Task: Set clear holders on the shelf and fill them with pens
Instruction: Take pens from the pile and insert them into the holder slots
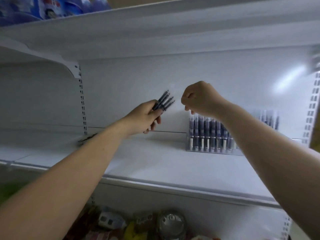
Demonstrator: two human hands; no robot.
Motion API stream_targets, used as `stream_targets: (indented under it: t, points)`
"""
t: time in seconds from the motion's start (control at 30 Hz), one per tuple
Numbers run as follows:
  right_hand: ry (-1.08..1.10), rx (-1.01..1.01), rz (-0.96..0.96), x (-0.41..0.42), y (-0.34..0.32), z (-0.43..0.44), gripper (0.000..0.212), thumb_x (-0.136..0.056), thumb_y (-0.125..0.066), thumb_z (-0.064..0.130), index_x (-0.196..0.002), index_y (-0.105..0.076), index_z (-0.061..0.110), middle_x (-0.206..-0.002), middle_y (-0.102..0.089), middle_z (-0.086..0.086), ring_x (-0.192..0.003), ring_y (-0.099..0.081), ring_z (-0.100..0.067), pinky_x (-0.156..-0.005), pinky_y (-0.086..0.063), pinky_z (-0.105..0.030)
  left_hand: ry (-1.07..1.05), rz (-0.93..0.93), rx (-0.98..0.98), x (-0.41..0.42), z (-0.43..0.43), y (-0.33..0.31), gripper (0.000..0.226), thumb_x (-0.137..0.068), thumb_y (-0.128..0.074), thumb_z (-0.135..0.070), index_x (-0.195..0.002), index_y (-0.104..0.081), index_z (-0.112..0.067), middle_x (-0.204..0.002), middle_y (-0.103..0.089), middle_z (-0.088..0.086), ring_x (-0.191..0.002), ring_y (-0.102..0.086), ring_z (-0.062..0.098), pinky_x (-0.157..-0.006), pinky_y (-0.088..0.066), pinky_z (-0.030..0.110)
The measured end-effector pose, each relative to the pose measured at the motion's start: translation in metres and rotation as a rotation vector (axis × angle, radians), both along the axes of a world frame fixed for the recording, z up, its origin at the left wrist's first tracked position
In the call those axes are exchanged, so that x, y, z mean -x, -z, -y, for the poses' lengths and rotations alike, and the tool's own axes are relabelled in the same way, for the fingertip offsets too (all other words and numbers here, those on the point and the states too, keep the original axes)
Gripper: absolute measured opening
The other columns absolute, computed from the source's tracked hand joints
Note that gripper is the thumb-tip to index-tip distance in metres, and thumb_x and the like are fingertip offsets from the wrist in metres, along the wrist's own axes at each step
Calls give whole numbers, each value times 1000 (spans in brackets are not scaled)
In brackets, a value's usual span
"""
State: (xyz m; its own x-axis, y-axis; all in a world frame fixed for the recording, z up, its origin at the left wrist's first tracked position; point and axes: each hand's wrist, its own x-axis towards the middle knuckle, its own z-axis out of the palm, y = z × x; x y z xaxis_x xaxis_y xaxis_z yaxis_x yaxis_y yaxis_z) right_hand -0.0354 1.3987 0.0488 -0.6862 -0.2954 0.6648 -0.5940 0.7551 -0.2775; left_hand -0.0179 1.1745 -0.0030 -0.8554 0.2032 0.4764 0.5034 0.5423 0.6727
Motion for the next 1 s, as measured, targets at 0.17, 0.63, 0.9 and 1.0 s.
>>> stream_targets:
  t: [0.17,0.63,0.9,1.0]
  points:
    - [48,37,-34,-1,-6,-94,27,-99,-67,44,-84,-73,21,-72,-77,6,-58,-72,-9,-70,-60,-31,241,-17,-96,17,-80,-21,11,-112,-44,-17,-111,-55,-15,-87,-62,4,-57,-50,9,-48,-37,23]
    - [-226,545,25,30,41,-166,30,-100,-68,37,-91,-76,10,-83,-76,-13,-67,-61,-27,-55,-45,-29,438,-23,-107,47,-171,4,25,-113,-43,-17,-136,-53,-19,-88,-66,9,-61,-50,13,-49,-39,25]
    - [-406,697,224,17,48,-163,14,-100,-68,16,-95,-70,3,-93,-76,-15,-82,-72,-28,-63,-50,-32,455,-46,-118,43,-170,19,22,-113,-42,-17,-132,-54,-18,-87,-69,13,-60,-56,22,-45,-39,29]
    - [-409,760,212,15,48,-162,15,-103,-61,10,-95,-68,-1,-87,-75,-16,-82,-74,-30,-61,-52,-30,413,-65,-78,43,-165,24,18,-113,-43,-19,-126,-55,-18,-84,-71,10,-61,-59,24,-45,-42,28]
